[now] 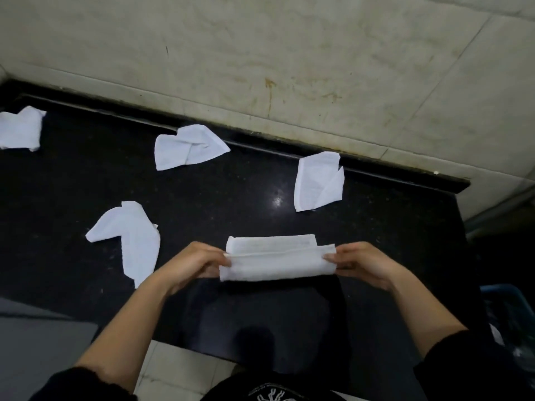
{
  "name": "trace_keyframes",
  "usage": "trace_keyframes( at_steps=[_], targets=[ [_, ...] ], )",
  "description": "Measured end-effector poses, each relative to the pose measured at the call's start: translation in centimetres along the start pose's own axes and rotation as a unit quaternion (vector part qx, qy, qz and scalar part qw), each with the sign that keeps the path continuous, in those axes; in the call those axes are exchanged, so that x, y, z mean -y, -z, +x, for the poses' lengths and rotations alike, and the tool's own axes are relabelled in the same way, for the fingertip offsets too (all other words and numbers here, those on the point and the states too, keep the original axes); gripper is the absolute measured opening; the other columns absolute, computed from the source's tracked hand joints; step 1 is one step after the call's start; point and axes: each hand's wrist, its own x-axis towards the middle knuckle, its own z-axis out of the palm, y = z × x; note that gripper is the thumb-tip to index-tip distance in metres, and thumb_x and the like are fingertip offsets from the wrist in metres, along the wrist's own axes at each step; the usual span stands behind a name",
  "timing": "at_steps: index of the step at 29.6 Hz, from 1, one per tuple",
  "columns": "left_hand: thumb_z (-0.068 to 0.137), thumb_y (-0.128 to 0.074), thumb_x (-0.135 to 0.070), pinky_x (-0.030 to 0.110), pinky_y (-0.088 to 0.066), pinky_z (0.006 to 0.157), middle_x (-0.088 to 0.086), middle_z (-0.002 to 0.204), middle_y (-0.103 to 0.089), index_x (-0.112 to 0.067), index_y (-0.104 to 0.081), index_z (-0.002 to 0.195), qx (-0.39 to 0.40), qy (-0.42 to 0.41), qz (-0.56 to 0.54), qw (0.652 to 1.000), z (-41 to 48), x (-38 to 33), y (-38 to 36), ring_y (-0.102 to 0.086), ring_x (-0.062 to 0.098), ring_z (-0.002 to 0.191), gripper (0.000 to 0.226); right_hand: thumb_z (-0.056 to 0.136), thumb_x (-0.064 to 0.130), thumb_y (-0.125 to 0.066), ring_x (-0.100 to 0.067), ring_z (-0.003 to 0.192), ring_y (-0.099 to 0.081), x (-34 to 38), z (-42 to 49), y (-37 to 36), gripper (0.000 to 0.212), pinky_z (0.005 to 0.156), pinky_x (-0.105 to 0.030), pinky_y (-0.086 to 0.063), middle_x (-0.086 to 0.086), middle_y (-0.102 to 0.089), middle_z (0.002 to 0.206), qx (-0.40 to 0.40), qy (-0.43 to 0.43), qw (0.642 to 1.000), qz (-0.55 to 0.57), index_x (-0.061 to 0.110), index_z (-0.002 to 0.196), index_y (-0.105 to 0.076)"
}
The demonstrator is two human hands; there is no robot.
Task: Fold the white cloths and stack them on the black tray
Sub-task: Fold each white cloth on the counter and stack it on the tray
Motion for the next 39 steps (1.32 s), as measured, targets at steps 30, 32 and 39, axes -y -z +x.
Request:
trace_keyframes(
  at_steps=[30,32,39],
  targets=[
    [0.086,-0.071,-0.019,0.019,-0.043,0.066,-0.002,0.083,-0.062,-0.015,-0.059,0.118,-0.314,-0.069,0.141,0.936,6.9,3.8,-3.4,-0.057,0.008,0.073,0.034,0.09,0.037,-0.063,-0.017,0.07,-0.055,-2.7,8.1,-2.8,0.028,0.06,-0.03,-0.043,0.0,-0.056,0.076,-0.257,0.091,0.905,-0.327,0.013,0.08,-0.052],
    [0.087,-0.07,-0.025,0.023,-0.041,0.067,-0.002,0.097,-0.057,-0.017,-0.052,0.125,-0.337,-0.079,0.189,0.919,6.6,4.0,-3.7,-0.055,0.011,0.077,0.043,0.089,0.041,-0.063,-0.018,0.069,-0.055,-2.5,7.6,-2.5,0.032,0.06,-0.034,-0.046,-0.001,-0.055,0.076,-0.279,0.098,0.896,-0.333,0.014,0.078,-0.048],
    [0.089,-0.064,-0.041,0.03,-0.052,0.059,-0.009,0.109,-0.041,-0.029,-0.051,0.111,-0.3,-0.146,0.275,0.902,4.1,5.8,-5.4,-0.056,0.008,0.077,0.028,0.07,0.054,-0.079,-0.012,0.065,-0.055,-3.9,4.6,-2.3,0.048,0.058,-0.029,-0.048,0.001,-0.06,0.075,-0.211,0.073,0.933,-0.283,0.013,0.081,-0.055]
  ],
)
